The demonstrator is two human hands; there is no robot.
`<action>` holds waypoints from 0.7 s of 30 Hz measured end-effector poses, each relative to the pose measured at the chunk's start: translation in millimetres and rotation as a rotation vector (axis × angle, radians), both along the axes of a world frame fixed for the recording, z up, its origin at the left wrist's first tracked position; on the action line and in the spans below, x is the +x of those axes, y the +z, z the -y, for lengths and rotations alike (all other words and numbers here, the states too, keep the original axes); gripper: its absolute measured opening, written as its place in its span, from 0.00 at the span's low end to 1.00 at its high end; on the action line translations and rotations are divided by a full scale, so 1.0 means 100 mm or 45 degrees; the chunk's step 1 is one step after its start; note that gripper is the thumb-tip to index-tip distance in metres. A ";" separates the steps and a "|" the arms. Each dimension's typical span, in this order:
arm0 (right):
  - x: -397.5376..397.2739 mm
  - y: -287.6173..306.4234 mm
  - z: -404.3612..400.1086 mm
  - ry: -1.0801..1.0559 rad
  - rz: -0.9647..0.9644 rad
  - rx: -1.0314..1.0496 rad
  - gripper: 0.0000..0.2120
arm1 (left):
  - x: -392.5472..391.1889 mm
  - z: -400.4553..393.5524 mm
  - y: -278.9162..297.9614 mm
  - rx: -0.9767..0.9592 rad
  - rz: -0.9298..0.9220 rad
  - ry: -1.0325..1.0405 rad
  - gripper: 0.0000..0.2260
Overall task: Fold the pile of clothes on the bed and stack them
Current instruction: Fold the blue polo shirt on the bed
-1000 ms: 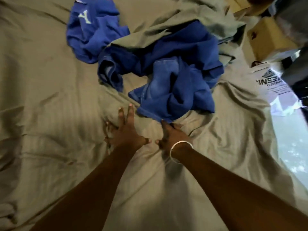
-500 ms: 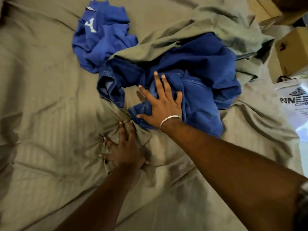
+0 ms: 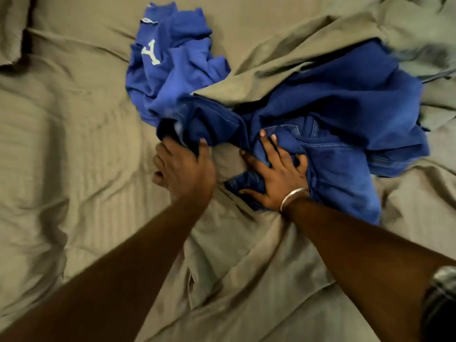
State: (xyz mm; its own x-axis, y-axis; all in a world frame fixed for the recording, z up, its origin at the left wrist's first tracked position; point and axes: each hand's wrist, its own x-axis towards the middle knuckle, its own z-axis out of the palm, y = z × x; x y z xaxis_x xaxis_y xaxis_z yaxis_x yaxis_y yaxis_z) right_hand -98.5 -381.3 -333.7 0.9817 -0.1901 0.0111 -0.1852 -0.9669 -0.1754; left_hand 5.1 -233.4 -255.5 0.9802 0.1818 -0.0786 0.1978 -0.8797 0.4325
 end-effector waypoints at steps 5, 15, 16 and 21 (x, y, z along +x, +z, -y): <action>-0.04 -0.18 0.02 0.015 0.180 -0.043 0.40 | 0.99 0.20 0.07 -0.506 0.092 0.397 0.43; -0.05 -0.34 0.04 0.038 0.312 -0.091 0.38 | 1.69 0.06 0.25 -0.991 -0.344 0.167 0.12; -0.05 -0.35 0.04 0.039 0.316 -0.075 0.38 | 1.67 0.06 0.32 -1.011 -0.331 0.144 0.09; -0.01 -0.29 0.04 0.038 0.196 -0.019 0.38 | 1.52 -0.05 0.75 -0.712 -0.032 -0.024 0.09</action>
State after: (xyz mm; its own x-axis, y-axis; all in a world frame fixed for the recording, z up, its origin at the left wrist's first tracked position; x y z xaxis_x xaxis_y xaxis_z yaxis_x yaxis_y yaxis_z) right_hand -99.4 -385.6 -362.4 0.9734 -0.1593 0.1646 -0.1282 -0.9744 -0.1847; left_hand 157.5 -228.4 -180.5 0.9794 0.0882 -0.1818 0.2009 -0.5211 0.8295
